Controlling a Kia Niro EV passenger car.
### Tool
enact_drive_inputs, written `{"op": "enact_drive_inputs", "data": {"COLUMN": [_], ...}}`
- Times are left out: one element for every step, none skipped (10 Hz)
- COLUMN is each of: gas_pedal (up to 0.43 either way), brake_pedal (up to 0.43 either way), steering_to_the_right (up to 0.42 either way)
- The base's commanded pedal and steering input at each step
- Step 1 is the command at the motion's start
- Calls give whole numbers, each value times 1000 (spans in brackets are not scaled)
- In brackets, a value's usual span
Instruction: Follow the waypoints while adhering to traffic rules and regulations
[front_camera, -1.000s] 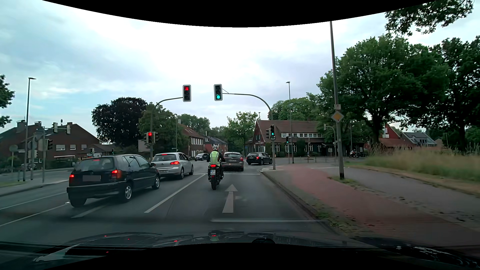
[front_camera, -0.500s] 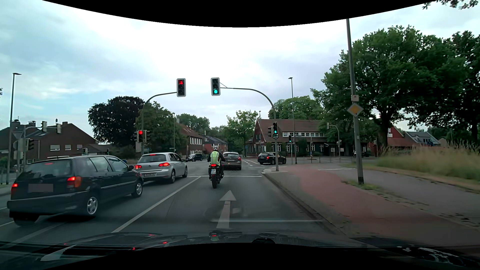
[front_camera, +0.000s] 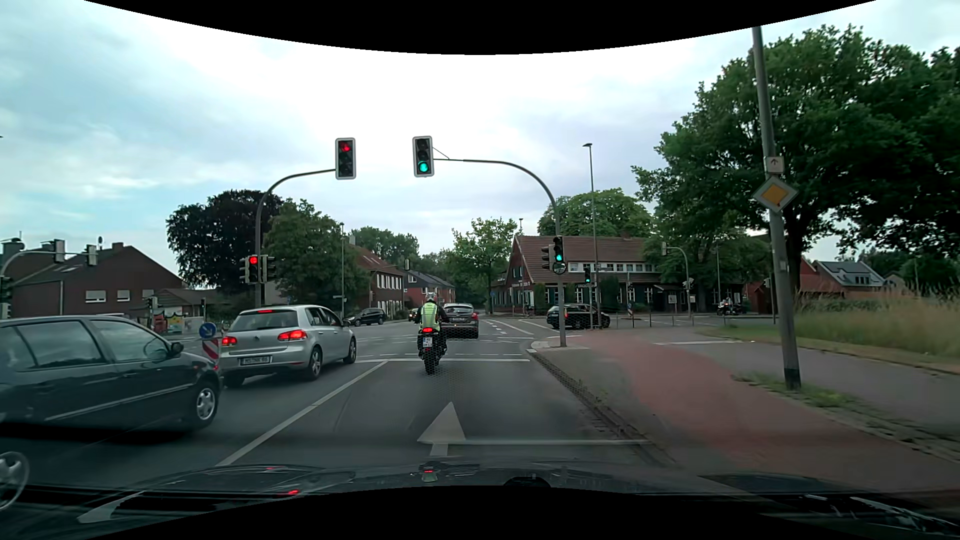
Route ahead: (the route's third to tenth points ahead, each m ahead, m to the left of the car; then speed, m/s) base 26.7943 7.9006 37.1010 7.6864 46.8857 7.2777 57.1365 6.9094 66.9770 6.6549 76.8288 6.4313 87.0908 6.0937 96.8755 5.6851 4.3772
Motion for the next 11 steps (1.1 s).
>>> {"op": "enact_drive_inputs", "data": {"gas_pedal": [220, 220, 220, 220, 220, 220, 220, 220, 220, 220, 220], "brake_pedal": [0, 0, 0, 0, 0, 0, 0, 0, 0, 0, 0], "steering_to_the_right": [-6, -6, -6, -7, -7, -8, -8, -9, -10, -11, -12]}}
